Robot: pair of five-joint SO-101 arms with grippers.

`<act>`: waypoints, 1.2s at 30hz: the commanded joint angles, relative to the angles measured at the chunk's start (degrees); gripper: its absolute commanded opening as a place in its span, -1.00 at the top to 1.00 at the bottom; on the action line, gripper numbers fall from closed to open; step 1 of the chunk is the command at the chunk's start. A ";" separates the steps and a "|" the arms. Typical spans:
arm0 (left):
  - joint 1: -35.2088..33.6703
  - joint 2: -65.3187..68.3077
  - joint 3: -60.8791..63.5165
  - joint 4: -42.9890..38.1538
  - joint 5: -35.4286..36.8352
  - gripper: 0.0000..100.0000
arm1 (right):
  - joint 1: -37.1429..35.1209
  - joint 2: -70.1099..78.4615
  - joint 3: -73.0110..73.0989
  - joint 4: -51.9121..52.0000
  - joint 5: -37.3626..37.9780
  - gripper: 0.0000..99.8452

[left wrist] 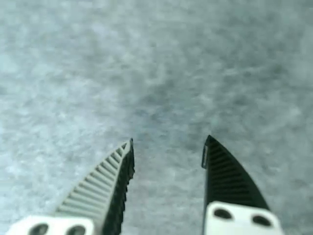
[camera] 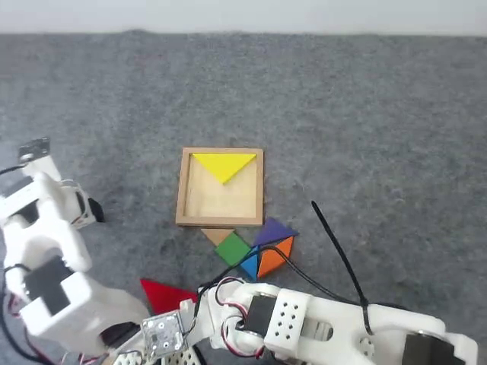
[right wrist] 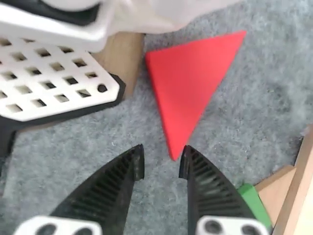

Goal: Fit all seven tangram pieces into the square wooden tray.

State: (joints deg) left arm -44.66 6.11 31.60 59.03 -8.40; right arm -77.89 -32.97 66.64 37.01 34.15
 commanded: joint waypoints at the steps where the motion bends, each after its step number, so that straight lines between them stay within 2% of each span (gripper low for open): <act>1: -3.69 -1.23 -5.41 -1.49 1.49 0.55 | -1.36 -0.75 -3.08 -0.48 0.79 0.73; 5: -10.81 0.00 -16.48 2.11 5.36 0.55 | -2.68 -0.31 -3.52 -0.75 0.79 0.73; 10: -16.88 4.84 -25.45 5.71 5.27 0.55 | -1.54 -0.13 -3.96 -4.00 0.88 0.73; 18: -18.55 13.89 -31.34 7.82 5.54 0.55 | 1.45 9.10 -6.33 -8.92 2.20 0.72; 22: -18.64 16.18 -32.22 8.09 5.54 0.55 | 2.42 14.64 -8.79 -9.19 5.54 0.73; 29: -18.29 16.70 -32.04 8.09 5.54 0.55 | 1.54 14.64 -9.05 -7.78 5.80 0.72; 36: -18.55 16.79 -31.96 8.09 5.54 0.55 | 4.35 17.63 -9.76 -7.43 13.27 0.72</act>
State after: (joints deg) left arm -63.03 23.34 1.89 66.68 -3.38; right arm -75.96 -16.97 60.75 28.84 44.00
